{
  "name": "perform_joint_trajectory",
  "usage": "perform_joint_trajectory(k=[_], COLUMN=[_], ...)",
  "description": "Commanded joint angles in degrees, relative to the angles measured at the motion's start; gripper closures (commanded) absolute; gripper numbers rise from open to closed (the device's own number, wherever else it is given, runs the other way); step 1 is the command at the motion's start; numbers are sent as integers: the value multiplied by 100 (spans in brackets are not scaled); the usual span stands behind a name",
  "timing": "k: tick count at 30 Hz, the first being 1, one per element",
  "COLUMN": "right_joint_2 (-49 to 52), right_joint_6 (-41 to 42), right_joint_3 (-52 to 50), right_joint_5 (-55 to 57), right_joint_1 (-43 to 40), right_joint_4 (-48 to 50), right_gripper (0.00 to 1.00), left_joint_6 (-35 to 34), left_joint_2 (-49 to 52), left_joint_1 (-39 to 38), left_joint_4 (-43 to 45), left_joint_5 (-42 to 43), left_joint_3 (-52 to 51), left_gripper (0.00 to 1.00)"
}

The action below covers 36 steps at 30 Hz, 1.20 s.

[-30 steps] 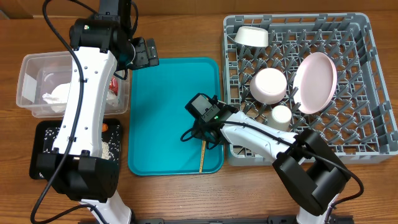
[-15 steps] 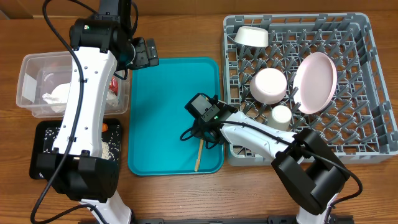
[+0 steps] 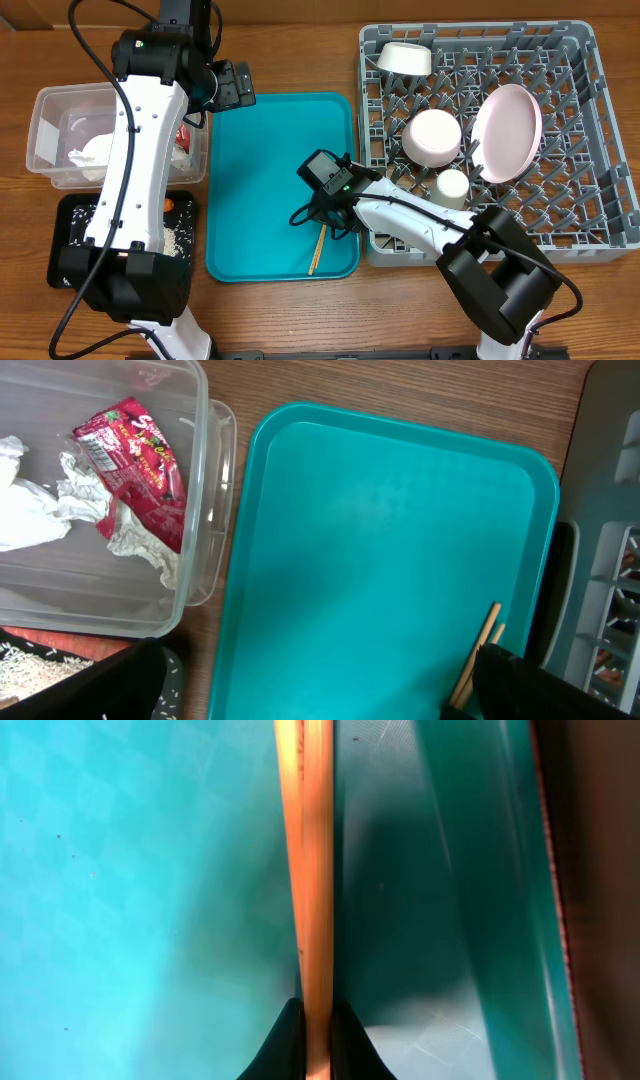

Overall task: Sort waste into correct bins and load items into the dishwasher
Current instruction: 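Lift the chopstick and carry it right into the rack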

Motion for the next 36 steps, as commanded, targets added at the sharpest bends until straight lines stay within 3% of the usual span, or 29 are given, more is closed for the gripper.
perform_joint_trajectory(k=[1,12,20,29,36], right_joint_2=[22,-7,-186,-645,-715], right_joint_6=[-358,-807,-1932,-3257,-3567], right_joint_3=[407,752,1281,2127,2144], right_joint_5=[79,208,-258,81,645], right_joint_1=[11,11,-39,-417,-1060], right_joint_4=[-111,-291,-341,-1187,-1834], right_gripper=[96,96,96,96,96], left_joint_6=[-17,-17,-17,-17,-17], left_joint_2=[17,17,17,17,17], left_joint_1=[35,35,35,35,35], left_joint_4=[13,13,13,13,13], left_joint_5=[48,48,48,48,48], left_joint_3=[-26,-26,-26,-26,-26], left_gripper=[0,0,0,0,0])
